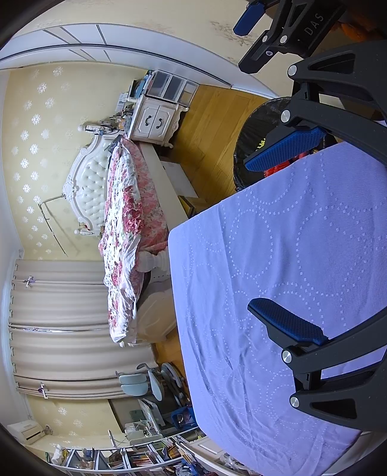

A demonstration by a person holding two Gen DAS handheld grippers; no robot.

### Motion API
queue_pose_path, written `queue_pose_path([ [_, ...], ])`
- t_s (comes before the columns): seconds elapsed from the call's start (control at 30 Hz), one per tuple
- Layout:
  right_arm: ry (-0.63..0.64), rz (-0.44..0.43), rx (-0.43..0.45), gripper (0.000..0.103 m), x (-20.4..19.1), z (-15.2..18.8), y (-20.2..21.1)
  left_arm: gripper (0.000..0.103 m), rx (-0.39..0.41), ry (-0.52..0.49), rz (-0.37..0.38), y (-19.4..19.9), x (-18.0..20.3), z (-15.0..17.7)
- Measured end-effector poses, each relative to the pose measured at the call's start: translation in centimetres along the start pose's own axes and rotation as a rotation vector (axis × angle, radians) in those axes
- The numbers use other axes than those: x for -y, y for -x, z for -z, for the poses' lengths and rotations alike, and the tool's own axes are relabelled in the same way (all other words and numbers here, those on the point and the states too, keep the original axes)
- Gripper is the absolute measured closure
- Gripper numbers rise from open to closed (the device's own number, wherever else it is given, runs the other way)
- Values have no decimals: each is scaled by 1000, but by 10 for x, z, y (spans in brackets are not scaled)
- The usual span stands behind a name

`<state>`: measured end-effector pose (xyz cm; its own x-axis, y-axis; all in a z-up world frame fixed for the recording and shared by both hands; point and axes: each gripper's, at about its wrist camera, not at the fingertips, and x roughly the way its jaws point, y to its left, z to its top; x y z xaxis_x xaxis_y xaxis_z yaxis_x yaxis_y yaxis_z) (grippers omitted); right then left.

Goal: Collect trash

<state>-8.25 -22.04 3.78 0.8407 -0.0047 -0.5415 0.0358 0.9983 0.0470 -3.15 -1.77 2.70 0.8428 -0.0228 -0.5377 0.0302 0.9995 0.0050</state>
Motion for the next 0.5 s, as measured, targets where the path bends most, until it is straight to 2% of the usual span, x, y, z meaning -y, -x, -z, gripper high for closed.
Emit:
queue_pose_path([
  [0.5, 1, 0, 1, 16, -1, 0, 1, 16, 1, 1, 1, 0, -1, -1],
])
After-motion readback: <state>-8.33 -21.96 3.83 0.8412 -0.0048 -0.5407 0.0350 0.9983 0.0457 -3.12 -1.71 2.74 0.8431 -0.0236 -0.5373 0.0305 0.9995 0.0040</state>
